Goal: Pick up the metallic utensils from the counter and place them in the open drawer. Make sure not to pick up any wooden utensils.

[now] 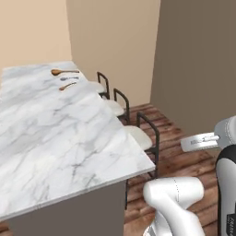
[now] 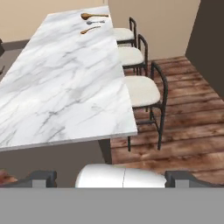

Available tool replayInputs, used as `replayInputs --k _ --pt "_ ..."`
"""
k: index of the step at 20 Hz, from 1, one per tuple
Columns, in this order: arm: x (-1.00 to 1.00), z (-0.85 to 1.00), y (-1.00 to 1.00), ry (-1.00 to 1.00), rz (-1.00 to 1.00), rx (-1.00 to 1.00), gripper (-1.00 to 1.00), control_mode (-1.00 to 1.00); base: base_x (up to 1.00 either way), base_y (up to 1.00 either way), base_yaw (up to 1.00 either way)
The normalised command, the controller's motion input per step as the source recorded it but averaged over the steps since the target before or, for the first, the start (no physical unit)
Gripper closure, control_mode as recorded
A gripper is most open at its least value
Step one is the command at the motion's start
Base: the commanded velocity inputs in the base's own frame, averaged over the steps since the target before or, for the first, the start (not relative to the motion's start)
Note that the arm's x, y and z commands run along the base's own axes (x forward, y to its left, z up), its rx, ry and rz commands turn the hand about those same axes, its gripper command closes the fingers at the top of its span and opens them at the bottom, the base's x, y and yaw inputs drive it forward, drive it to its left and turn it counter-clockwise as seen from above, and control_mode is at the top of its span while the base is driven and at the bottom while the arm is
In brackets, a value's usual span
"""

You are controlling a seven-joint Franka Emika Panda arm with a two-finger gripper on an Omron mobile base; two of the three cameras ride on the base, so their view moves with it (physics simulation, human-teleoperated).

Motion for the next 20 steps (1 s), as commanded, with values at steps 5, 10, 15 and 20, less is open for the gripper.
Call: replayInputs --k 5,10,15,20 --pt "0.00 0.00 0.00 0.00 0.00 0.00 -1.00 1.00 0.02 -1.00 0.01" --pt "0.00 0.00 0.00 0.00 0.00 0.00 -1.00 1.00 0.05 -1.00 0.04" --pt "0.00 0.00 0.00 0.00 0.00 0.00 -1.00 1.00 0.31 -1.00 0.20" --pt "0.00 0.00 0.00 0.00 0.00 0.00 -1.00 1.00 0.82 -0.92 0.43"
